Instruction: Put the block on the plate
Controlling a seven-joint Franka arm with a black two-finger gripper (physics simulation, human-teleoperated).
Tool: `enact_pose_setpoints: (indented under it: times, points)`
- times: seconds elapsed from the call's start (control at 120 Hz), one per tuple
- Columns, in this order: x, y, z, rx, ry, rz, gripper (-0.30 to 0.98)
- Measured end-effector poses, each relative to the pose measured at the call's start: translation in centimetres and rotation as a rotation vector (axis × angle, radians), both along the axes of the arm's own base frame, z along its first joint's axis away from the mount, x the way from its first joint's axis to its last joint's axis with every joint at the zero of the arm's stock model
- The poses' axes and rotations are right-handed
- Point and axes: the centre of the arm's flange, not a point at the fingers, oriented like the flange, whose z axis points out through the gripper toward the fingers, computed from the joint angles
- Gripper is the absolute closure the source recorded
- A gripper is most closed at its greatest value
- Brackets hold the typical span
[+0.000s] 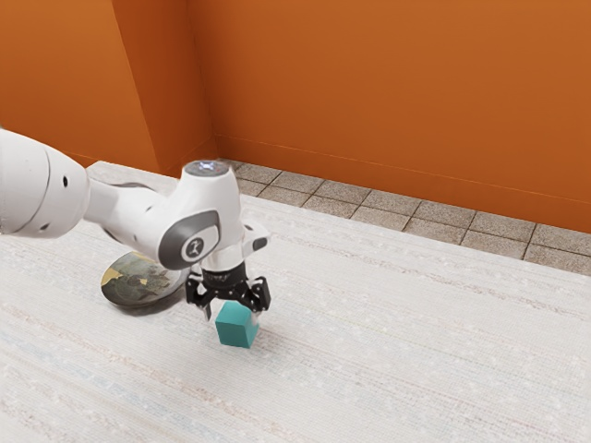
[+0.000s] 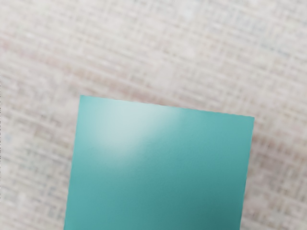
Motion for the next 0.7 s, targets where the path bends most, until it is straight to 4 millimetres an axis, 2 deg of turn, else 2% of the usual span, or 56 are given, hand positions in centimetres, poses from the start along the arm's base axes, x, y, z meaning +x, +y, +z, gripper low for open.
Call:
enact_pose_setpoints:
  times: [0.225,0.425,0.7]
  points:
    - [0.8,0.0,-1.6,0.000,0.008,0.013,0.00]
    - [0.9,0.9,-2.5,-0.002,0.015,0.034,0.00]
    - [1.2,1.2,-3.1,-0.015,0.010,0.042,0.11]
